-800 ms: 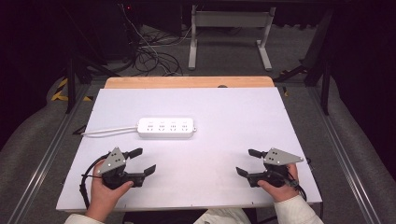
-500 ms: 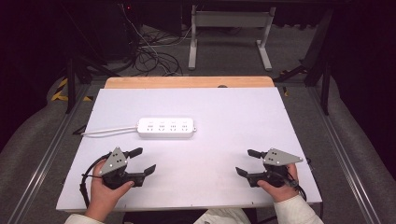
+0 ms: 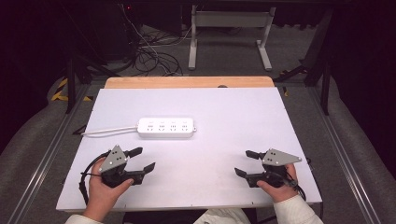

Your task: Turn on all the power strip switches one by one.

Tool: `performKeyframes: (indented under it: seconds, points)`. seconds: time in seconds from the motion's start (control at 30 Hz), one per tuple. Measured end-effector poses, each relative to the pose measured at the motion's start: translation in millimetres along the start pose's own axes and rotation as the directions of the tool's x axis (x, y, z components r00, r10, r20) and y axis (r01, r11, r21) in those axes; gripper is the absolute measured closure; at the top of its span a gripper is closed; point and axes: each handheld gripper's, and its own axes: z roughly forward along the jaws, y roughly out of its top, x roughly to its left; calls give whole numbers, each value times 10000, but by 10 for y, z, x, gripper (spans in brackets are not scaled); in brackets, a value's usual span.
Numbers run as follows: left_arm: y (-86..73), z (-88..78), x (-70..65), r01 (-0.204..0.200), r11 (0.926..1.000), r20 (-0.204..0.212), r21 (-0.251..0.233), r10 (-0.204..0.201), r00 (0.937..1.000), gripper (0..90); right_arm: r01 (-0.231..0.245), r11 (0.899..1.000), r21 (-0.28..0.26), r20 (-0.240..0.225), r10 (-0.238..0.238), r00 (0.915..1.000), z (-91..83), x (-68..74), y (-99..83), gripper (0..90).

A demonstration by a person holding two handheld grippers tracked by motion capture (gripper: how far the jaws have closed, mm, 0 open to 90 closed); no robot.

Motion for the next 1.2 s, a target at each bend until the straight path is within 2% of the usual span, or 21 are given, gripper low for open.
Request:
performKeyframes:
  seconds: [0.17, 0.2, 0.4, 0.53, 1.03, 1.2]
  points:
    - [95, -35, 25, -16, 9999, 98, 149, 15, 10000, 327, -7, 10000, 49, 22, 7, 10000, 4, 0, -5, 232]
    - [118, -44, 39, -147, 9998, 43, 162, 147, 9999, 331, -39, 10000, 41, 21, 39, 10000, 6, -1, -5, 232]
    - [230, -73, 106, -88, 9994, 73, 325, 86, 9999, 354, -29, 10000, 1, 93, 29, 10000, 7, -6, -8, 233]
    - [308, -64, 151, -221, 9988, 21, 439, 221, 9998, 356, -31, 10000, 6, 143, 31, 9999, -6, -5, -21, 233]
    - [499, 17, 229, -299, 9970, 74, 711, 295, 9995, 382, -62, 10000, 7, 147, 62, 9999, -21, 6, -29, 233]
    - [528, 41, 271, 20, 9973, 118, 729, -29, 9999, 405, -29, 10000, 30, 159, 28, 9999, -24, 10, -29, 234]
